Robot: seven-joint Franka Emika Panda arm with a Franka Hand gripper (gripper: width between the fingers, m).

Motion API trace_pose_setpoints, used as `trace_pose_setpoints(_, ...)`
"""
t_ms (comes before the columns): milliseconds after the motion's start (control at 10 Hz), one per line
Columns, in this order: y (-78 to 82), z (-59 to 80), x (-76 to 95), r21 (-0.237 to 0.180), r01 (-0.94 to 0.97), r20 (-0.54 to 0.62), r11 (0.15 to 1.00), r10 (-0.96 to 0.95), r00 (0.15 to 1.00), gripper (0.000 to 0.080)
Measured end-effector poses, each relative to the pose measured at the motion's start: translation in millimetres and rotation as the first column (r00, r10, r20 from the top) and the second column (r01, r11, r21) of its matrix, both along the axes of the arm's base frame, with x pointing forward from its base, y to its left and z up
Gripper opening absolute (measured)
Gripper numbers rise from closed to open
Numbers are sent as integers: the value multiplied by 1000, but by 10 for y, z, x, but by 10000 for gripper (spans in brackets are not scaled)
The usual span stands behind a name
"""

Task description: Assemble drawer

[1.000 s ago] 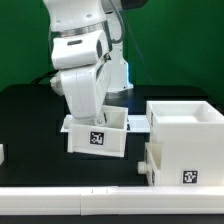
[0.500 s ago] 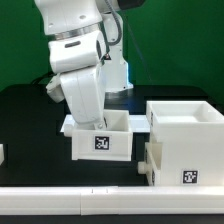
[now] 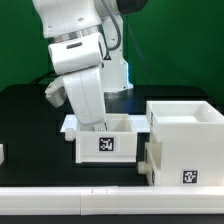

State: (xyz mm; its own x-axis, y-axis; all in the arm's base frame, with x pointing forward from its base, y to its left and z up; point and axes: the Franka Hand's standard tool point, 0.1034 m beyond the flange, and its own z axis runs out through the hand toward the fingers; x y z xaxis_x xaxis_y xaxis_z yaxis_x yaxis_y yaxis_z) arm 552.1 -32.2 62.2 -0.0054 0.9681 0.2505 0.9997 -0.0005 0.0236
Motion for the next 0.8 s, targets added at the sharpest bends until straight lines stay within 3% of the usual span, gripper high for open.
trace_pose_setpoints(400,255,-21,38,0,45,-25,999,-45,999,37)
trace_pose_setpoints(800,286,-39,18,1,43,-28,999,-43,999,37)
